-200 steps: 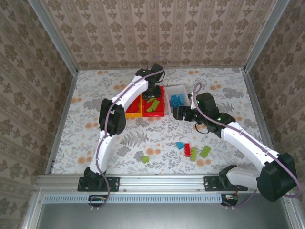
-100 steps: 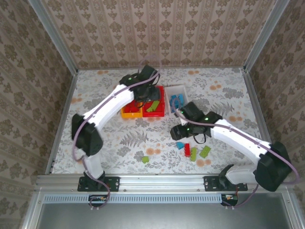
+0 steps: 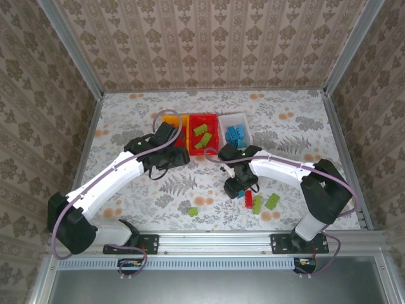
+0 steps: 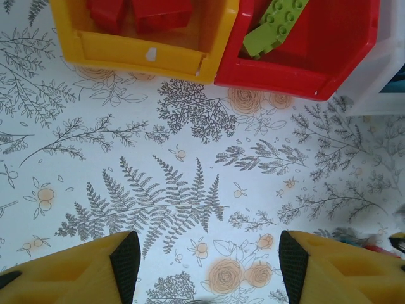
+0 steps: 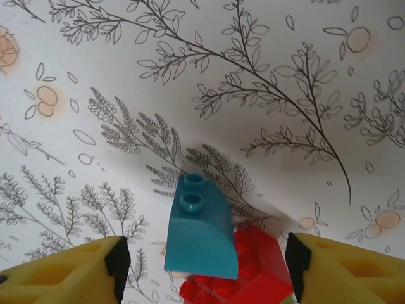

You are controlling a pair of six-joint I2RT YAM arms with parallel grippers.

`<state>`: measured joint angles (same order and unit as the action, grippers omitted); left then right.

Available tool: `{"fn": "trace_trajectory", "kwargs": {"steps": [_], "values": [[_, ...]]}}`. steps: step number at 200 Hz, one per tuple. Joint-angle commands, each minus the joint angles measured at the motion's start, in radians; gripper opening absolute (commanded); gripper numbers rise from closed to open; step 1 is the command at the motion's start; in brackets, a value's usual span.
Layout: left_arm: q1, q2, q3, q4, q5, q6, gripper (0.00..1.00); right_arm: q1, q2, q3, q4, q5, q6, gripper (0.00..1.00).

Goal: Sort the legos into containers by color

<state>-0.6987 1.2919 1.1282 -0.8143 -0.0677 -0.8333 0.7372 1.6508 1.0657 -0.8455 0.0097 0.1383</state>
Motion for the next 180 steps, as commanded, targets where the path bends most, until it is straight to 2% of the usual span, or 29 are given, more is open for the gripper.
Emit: {"fn": "trace_trajectory", "kwargs": {"steps": [1,92,133,180], "values": [[0.008,-0.035,-0.019,0.018,-0.008,-0.043,0.62,0.011,0.049,0.026,-0.030,0.022,-0.035,0.67],[0.004,-0.027,-0.021,0.037,-0.009,-0.061,0.62,0.017,0.151,0.033,-0.019,0.011,-0.011,0.45],[0.001,-0.009,-0.011,0.049,0.001,-0.055,0.62,0.020,0.160,0.021,-0.012,0.012,0.000,0.40],[-0.011,0.007,-0.004,0.066,0.004,-0.055,0.62,0.018,0.130,0.030,0.018,0.059,0.002,0.28]]}}
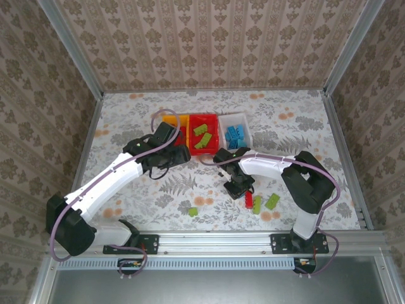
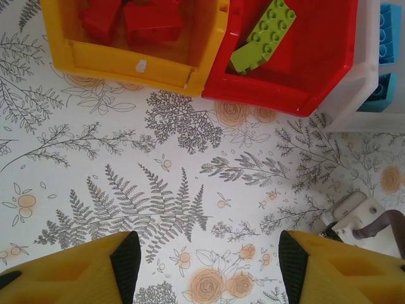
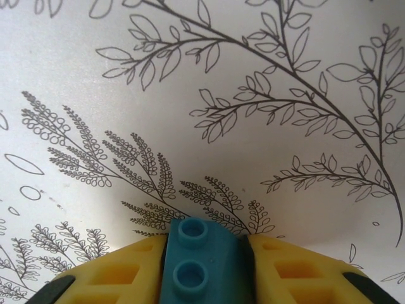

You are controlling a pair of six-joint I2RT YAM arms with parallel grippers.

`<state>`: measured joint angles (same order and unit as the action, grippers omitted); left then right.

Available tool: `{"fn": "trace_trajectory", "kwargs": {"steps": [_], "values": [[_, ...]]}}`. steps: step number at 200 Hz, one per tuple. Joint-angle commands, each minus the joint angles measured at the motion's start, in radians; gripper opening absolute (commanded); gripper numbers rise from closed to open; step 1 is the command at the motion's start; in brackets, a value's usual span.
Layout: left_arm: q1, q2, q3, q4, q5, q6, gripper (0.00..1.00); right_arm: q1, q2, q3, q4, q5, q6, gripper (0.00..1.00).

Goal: Sort the legos into containers by color

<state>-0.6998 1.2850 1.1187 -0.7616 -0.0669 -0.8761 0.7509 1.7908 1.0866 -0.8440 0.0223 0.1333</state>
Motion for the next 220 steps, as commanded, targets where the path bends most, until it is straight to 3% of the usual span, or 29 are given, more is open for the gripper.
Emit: {"fn": "trace_trajectory", "kwargs": {"steps": [1,32,92,149,220], "values": [[-0.010,0.014,0.006,0.014,0.004,-0.013,0.62,0.003,-0.012,0.009,0.017,0.048,0.007,0.28],[-0.033,0.035,0.031,0.047,0.032,0.024,0.62,-0.049,-0.076,0.081,0.013,0.064,0.028,0.26],[-0.125,0.100,0.116,0.150,0.061,0.124,0.62,-0.258,-0.112,0.305,0.069,0.012,0.100,0.26],[-0.223,0.202,0.283,0.199,0.037,0.257,0.62,-0.384,0.098,0.549,0.142,-0.025,0.244,0.26],[-0.285,0.320,0.434,0.165,0.044,0.361,0.63,-0.412,0.287,0.724,0.135,0.016,0.261,0.29]]}}
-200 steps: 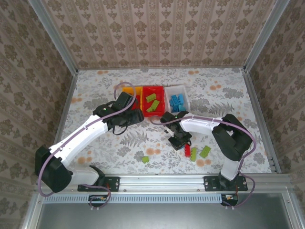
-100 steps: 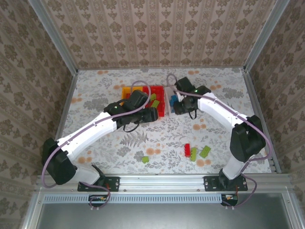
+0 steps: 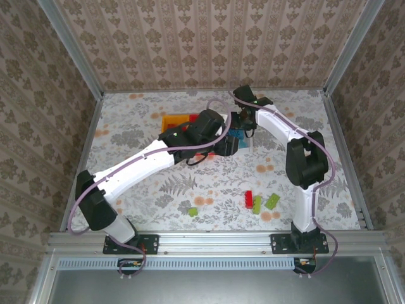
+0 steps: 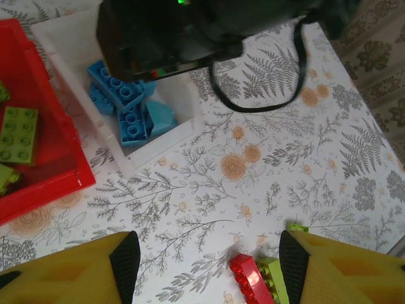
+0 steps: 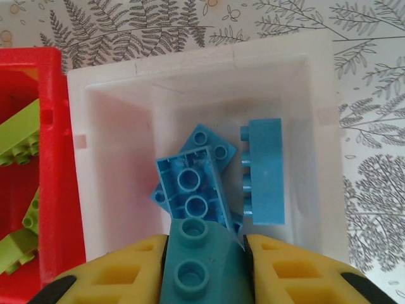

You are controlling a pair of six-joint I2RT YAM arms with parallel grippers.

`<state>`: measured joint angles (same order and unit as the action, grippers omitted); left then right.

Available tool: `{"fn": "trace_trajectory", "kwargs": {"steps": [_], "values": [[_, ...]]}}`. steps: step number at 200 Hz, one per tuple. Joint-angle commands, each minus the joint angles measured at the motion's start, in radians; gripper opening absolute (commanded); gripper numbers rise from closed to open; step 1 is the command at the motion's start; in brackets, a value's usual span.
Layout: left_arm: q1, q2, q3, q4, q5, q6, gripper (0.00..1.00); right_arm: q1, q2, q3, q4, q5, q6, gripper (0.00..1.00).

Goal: Sort the legos into containers by color

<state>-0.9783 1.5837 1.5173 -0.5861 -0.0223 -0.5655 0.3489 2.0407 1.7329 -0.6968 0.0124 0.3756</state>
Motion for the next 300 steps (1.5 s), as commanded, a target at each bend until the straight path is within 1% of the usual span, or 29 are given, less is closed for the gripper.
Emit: {"fn": "trace_trajectory", "kwargs": {"steps": [1,13,28,53,66,80,105,122,141,153,180,191,201,215,237,269,300], "values": [[-0.006,0.022,0.036,-0.010,0.000,0.051,0.63,-0.011,0.041,0.080,-0.014,0.028,0.018,0.29],[-0.005,0.028,0.040,-0.011,0.004,0.052,0.63,-0.012,0.072,0.120,-0.033,0.042,0.005,0.32],[-0.005,0.033,0.039,-0.014,0.011,0.055,0.63,-0.013,0.110,0.173,-0.064,0.055,-0.009,0.38],[-0.005,0.041,0.039,-0.021,0.022,0.064,0.63,-0.013,0.125,0.218,-0.089,0.060,-0.030,0.55],[-0.006,0.049,0.039,-0.028,0.034,0.076,0.63,-0.011,0.103,0.219,-0.083,0.056,-0.045,0.60],[-0.005,0.058,0.036,-0.035,0.051,0.093,0.63,-0.011,0.070,0.215,-0.081,0.056,-0.058,0.63],[-0.005,0.080,0.014,-0.044,0.116,0.129,0.65,-0.011,-0.008,0.186,-0.079,0.054,-0.070,0.63],[-0.007,0.107,0.006,-0.069,0.166,0.149,0.65,-0.011,-0.109,0.103,-0.052,0.062,-0.063,0.62],[-0.008,0.145,0.002,-0.102,0.220,0.155,0.66,-0.016,-0.237,-0.059,-0.002,0.077,-0.036,0.62],[-0.010,0.181,0.015,-0.139,0.240,0.134,0.66,-0.017,-0.333,-0.173,0.023,0.091,-0.010,0.62],[-0.010,0.265,0.042,-0.192,0.292,0.028,0.66,-0.022,-0.569,-0.425,0.047,0.120,0.060,0.63],[-0.007,0.296,0.043,-0.195,0.323,-0.036,0.66,-0.027,-0.642,-0.500,0.026,0.134,0.086,0.63],[-0.004,0.324,0.045,-0.196,0.353,-0.090,0.66,-0.036,-0.757,-0.568,-0.008,0.143,0.113,0.64],[-0.005,0.367,0.061,-0.206,0.393,-0.136,0.66,-0.043,-0.857,-0.626,-0.055,0.147,0.131,0.66],[-0.012,0.421,0.106,-0.252,0.417,-0.173,0.67,-0.049,-0.984,-0.672,-0.145,0.143,0.137,0.68],[-0.020,0.488,0.163,-0.297,0.489,-0.236,0.69,-0.048,-1.083,-0.692,-0.236,0.125,0.119,0.68],[-0.036,0.552,0.246,-0.356,0.498,-0.252,0.70,-0.048,-1.144,-0.712,-0.253,0.056,0.091,0.69]]}}
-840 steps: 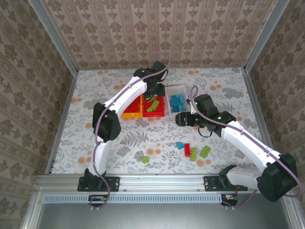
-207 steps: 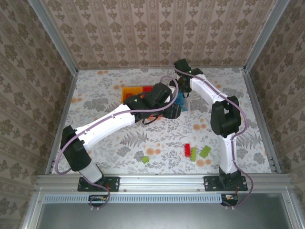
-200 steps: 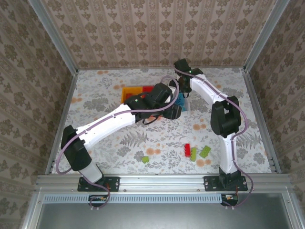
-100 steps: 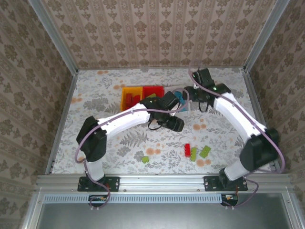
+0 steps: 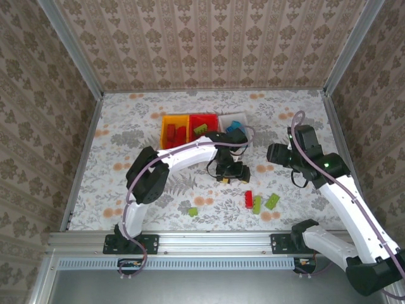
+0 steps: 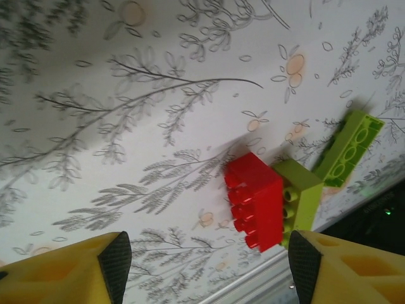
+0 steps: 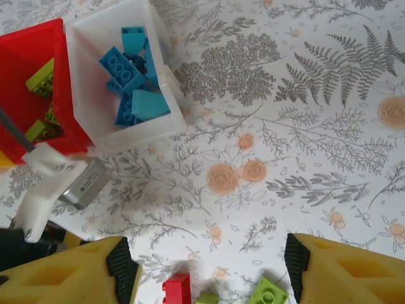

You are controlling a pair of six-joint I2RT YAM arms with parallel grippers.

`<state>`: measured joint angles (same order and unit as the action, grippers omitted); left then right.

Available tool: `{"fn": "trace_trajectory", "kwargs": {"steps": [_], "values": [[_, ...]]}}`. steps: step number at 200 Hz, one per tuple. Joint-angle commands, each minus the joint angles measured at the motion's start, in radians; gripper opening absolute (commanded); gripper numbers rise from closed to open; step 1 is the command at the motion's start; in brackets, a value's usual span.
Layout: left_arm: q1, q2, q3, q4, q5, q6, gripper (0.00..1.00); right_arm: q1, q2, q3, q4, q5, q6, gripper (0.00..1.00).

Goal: Sort the legos into containers by color

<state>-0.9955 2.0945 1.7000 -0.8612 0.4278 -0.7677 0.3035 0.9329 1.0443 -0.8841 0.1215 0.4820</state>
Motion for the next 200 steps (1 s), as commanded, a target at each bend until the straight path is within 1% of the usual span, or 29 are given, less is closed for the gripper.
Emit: {"fn": "trace_trajectory", "kwargs": {"steps": [1,23,57,126,173,200], "values": [[-0.018,0.043,0.066,-0.082,0.048,-0.050,0.70,-0.003,-0.038,-0.025,-0.066,-0.057,-0.016,0.69],[-0.020,0.060,0.097,-0.090,0.049,-0.077,0.71,-0.003,-0.078,-0.045,-0.071,-0.120,-0.031,0.69],[-0.036,0.126,0.171,-0.168,0.066,-0.093,0.72,-0.003,-0.120,-0.051,-0.111,-0.131,-0.047,0.69],[-0.064,0.258,0.308,-0.241,0.083,-0.112,0.71,-0.003,-0.151,-0.066,-0.119,-0.194,-0.054,0.69],[-0.071,0.299,0.343,-0.266,0.089,-0.112,0.65,-0.003,-0.173,-0.083,-0.128,-0.221,-0.050,0.69],[-0.076,0.322,0.370,-0.285,0.086,-0.107,0.58,-0.003,-0.173,-0.092,-0.118,-0.228,-0.048,0.69]]}}
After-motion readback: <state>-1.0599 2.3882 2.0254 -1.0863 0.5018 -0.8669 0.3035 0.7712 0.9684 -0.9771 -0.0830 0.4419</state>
